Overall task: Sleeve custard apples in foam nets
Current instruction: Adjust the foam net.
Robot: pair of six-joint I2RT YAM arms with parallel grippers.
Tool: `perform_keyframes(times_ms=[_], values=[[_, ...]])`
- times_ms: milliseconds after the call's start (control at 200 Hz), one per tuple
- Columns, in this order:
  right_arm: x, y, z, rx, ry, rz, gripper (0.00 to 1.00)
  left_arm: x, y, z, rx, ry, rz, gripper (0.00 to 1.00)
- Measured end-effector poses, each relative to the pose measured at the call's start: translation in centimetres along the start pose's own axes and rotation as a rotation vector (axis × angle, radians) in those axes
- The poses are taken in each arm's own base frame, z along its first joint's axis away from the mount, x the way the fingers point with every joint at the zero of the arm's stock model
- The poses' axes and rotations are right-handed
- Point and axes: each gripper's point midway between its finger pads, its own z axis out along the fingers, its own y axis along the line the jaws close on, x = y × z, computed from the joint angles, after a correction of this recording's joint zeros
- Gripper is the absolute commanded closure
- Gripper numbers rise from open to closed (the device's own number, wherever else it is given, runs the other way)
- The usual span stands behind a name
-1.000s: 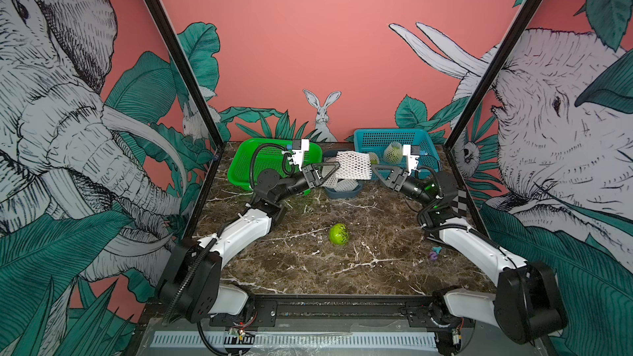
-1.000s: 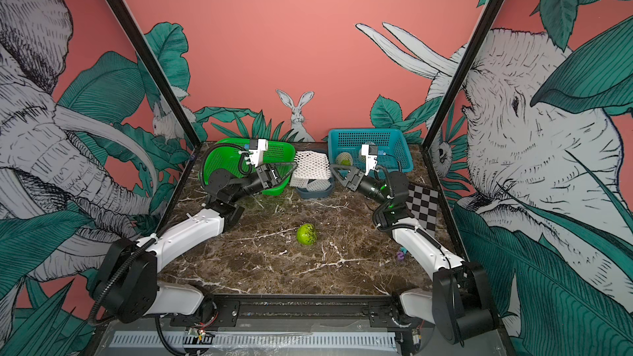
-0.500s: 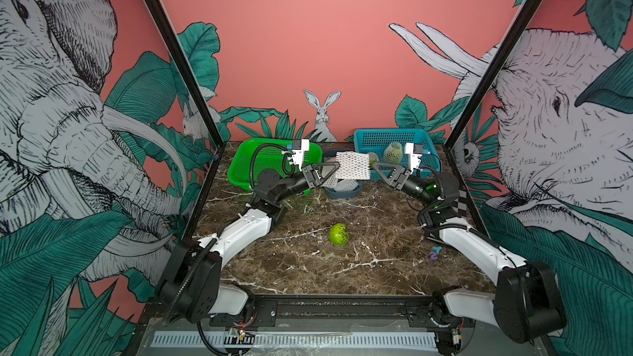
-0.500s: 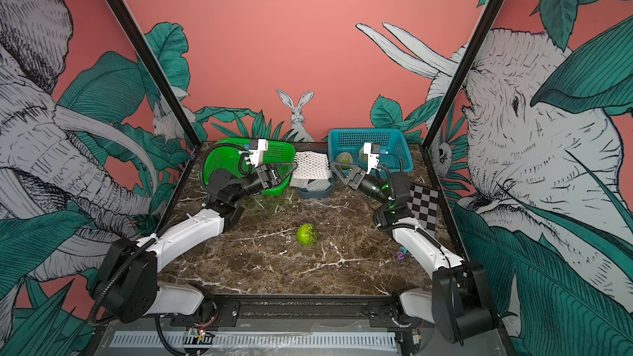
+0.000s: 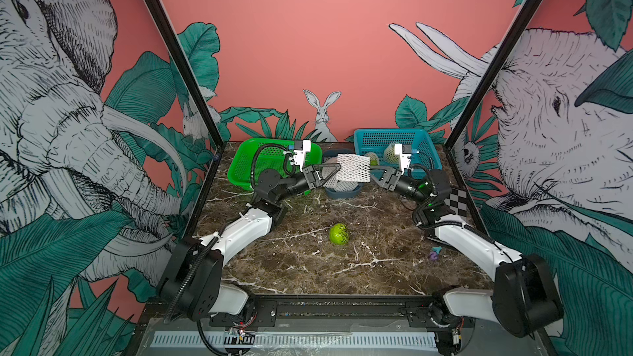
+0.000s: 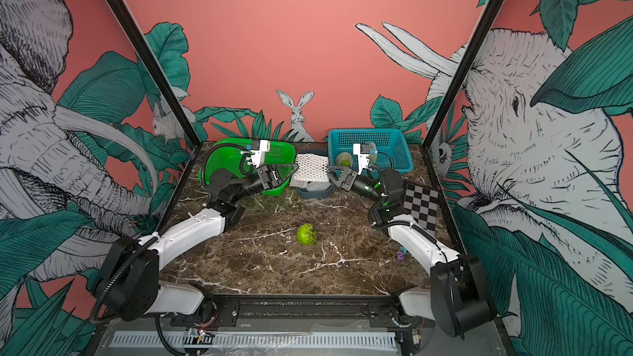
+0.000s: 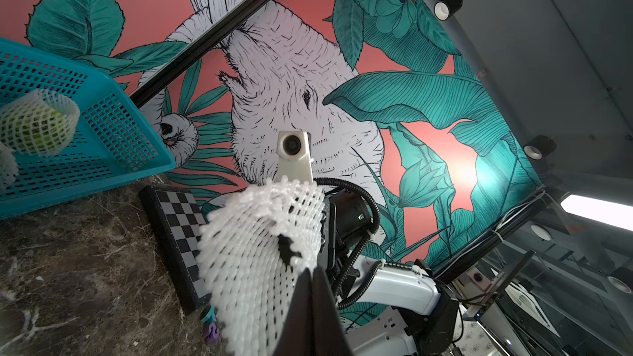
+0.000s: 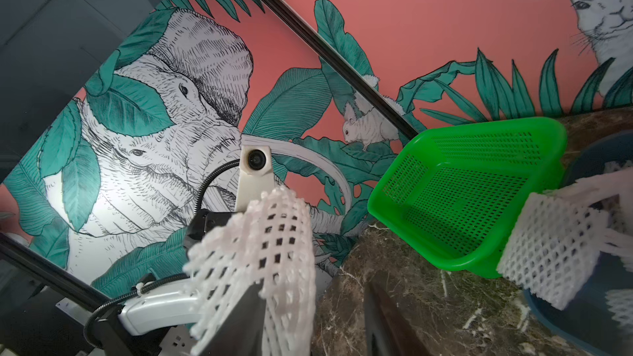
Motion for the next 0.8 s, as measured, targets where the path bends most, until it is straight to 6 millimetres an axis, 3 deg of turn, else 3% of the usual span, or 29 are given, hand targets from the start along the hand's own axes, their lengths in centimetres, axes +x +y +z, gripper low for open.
perform_keyframes(times_ms=[25,130,240,425,575,800], values=[[-0.1,0.1,0.1,-0.004,0.001,-0.005,0.8,0.1,0.1,0.0,-0.003,0.006,-0.003,1.0],[-0.1,0.3,0.3,-0.01,0.009,-0.01,0.85,0.6,0.7,0.1,-0.017,0.025,-0.015,0.78],[0.0,0.2,0.3,-0.005,0.011,-0.004,0.87,1.0,1.1,0.2,-0.035,0.046,-0.026,0.64],[0.1,0.2,0.3,-0.01,0.02,-0.004,0.9,1.4,1.2,0.6,-0.05,0.081,-0.02,0.52],[0.2,0.3,0.4,-0.026,0.025,0.0,0.91,1.7,1.7,0.7,-0.073,0.101,-0.022,0.5],[0.4,0.0,0.5,-0.018,0.033,0.004,0.92,2.3,2.9,0.6,-0.117,0.119,-0.035,0.77]])
